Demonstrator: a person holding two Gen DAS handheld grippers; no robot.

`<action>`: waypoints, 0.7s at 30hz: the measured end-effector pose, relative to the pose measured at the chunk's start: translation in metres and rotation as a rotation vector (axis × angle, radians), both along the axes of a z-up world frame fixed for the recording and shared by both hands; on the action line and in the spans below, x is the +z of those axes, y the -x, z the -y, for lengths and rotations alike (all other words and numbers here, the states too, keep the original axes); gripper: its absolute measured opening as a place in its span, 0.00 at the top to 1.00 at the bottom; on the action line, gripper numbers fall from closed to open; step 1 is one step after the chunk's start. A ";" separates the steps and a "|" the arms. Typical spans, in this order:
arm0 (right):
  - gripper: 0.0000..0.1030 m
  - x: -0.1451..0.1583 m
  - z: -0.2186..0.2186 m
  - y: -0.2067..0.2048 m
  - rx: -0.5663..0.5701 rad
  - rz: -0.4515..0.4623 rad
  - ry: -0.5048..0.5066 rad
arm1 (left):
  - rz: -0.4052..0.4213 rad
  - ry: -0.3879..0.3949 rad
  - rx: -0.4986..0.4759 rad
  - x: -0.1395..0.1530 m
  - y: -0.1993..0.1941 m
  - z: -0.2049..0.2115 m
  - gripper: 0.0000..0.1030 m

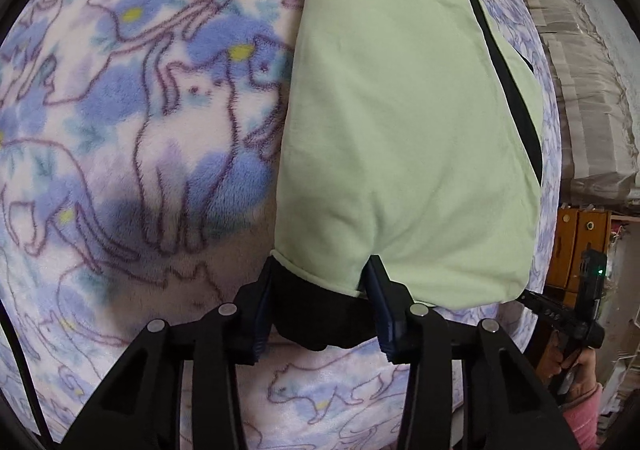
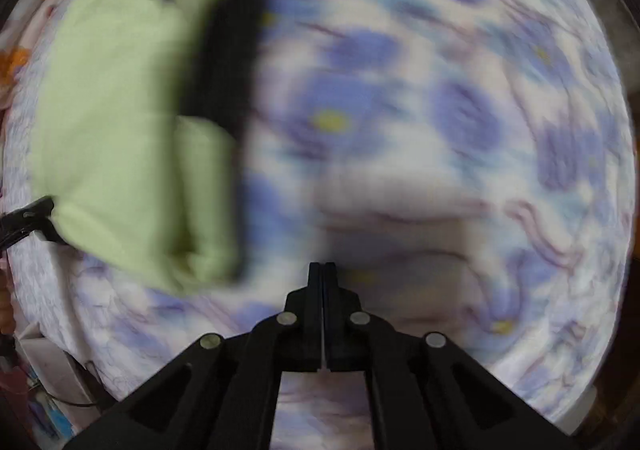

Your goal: Fold large clothes

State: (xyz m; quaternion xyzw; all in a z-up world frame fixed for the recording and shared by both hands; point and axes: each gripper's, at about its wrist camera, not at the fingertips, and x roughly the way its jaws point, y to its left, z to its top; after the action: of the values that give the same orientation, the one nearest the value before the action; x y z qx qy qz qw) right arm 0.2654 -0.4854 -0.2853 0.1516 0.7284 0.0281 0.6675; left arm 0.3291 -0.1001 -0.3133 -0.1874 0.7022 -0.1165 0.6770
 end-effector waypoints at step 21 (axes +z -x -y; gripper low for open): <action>1.00 0.074 -0.122 -0.144 0.139 0.537 -0.226 | 0.351 -0.204 -0.126 0.080 -0.123 0.082 0.91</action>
State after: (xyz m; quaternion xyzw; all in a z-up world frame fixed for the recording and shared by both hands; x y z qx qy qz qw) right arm 0.4096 -0.3631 -0.2118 0.1618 0.5269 0.1936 0.8116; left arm 0.4518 -0.1820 -0.2334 -0.0504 0.5919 -0.1175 0.7958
